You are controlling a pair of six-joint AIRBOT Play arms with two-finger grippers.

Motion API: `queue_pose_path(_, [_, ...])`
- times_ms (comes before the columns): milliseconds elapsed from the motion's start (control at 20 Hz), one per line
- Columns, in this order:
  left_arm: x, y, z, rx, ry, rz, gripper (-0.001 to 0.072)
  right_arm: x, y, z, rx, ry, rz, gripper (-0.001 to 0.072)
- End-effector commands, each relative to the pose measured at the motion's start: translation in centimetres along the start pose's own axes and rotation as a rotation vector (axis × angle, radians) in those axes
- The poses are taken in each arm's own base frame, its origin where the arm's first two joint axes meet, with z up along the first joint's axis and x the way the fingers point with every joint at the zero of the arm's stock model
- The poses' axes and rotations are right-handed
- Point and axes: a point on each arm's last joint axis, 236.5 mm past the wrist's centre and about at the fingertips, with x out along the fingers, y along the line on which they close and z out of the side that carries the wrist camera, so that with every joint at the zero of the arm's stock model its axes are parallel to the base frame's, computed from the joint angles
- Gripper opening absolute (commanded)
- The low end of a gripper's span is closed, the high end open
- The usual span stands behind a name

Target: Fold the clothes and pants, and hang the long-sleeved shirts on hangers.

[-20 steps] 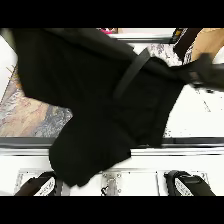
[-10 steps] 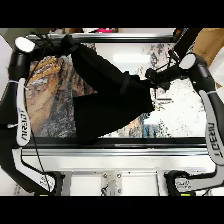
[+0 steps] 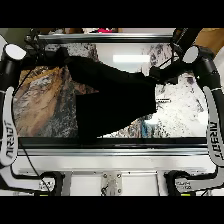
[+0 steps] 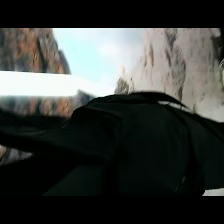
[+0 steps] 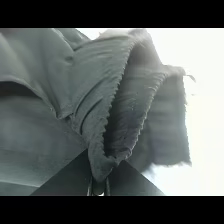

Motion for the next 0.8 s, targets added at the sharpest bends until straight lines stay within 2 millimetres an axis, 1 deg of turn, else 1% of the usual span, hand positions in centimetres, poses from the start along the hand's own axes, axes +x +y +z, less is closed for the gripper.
queue_pose_path(0, [-2.3, 0.4, -6.9, 0.003, 0.096, 0.059, 0.001, -1.4, -2.4, -4.4, -0.092, 0.133, -0.148, 0.0027])
queue_pose_path(100, [-2.6, 0.4, -11.6, -0.015, 0.168, 0.059, 0.001, -1.4, -2.6, -6.8, -0.119, 0.186, -0.186, 0.0027])
queue_pose_path(250, [-2.7, 0.3, -18.1, -0.026, 0.263, 0.058, 0.0011, -0.5, -3.0, -10.3, -0.137, 0.262, -0.206, 0.0028])
queue_pose_path(350, [-2.5, 1.2, -21.9, -0.051, 0.323, 0.07, 0.0011, 0.4, -4.5, -12.5, -0.136, 0.313, -0.242, 0.0028])
queue_pose_path(450, [-1.8, 2.5, -25.3, -0.078, 0.37, 0.089, 0.001, 1.9, -5.6, -14.2, -0.122, 0.337, -0.254, 0.0028])
queue_pose_path(650, [-0.3, 4.5, -31.3, -0.115, 0.491, 0.124, 0.0011, 4.4, -7.5, -17.6, -0.088, 0.414, -0.281, 0.0028])
queue_pose_path(750, [0.4, 5.3, -33.4, -0.119, 0.547, 0.137, 0.0011, 5.3, -7.9, -18.8, -0.079, 0.441, -0.278, 0.0029])
